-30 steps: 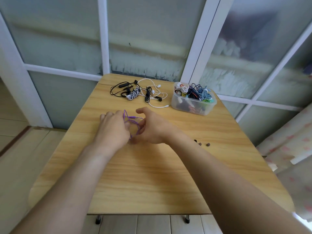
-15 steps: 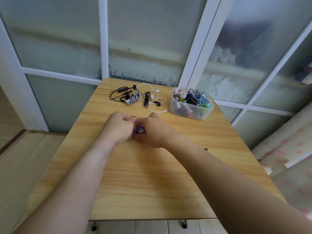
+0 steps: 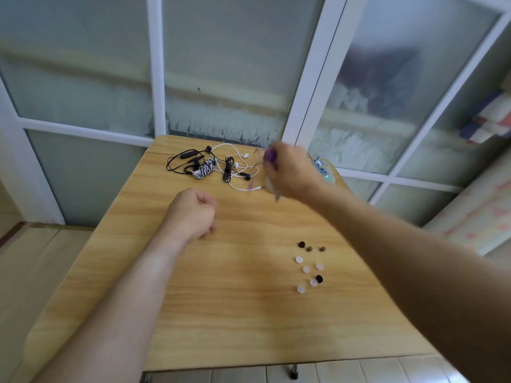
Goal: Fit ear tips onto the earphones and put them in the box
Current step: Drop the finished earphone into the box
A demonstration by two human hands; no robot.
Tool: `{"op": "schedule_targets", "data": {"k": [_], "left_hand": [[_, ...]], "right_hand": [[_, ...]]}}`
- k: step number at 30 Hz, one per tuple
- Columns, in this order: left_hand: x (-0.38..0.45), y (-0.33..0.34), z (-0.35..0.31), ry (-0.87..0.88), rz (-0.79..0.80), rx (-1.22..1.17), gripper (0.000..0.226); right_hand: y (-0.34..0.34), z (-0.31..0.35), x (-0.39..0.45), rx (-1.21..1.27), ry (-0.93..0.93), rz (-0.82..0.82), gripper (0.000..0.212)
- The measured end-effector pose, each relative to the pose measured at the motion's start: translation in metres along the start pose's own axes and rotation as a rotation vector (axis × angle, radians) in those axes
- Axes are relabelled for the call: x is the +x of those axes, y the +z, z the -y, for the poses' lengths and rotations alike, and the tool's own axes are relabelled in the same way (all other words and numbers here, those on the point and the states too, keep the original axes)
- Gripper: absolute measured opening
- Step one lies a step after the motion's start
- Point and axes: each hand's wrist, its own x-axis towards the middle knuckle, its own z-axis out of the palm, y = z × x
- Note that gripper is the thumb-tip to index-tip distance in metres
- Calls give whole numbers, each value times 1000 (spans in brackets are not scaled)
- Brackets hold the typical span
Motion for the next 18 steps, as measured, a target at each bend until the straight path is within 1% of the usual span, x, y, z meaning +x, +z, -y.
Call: {"op": "schedule_targets", "data": {"k": [2, 4, 5, 10, 14, 16, 18], "left_hand": [[3, 3, 0, 5, 14, -4, 10], [5, 6, 0, 10, 28, -4, 10], [6, 8, 0, 8, 37, -5, 11], [12, 15, 4, 10, 80, 27, 12], [18, 13, 5, 27, 67, 79, 12], [21, 13, 4, 34, 60, 100, 12], [23, 13, 2, 38, 57, 112, 11]], "right_hand": [[-29, -14, 24, -6, 55, -115, 19], [-52, -27, 47, -48, 97, -151, 21], [-60, -33, 57, -78, 112, -139, 22], [-64, -57, 87, -305, 177, 140, 22], [-37, -65, 92, -417, 125, 228, 19], [-18, -69, 92, -411, 132, 297, 18], [-2, -74, 93, -359, 199, 402, 22]]}}
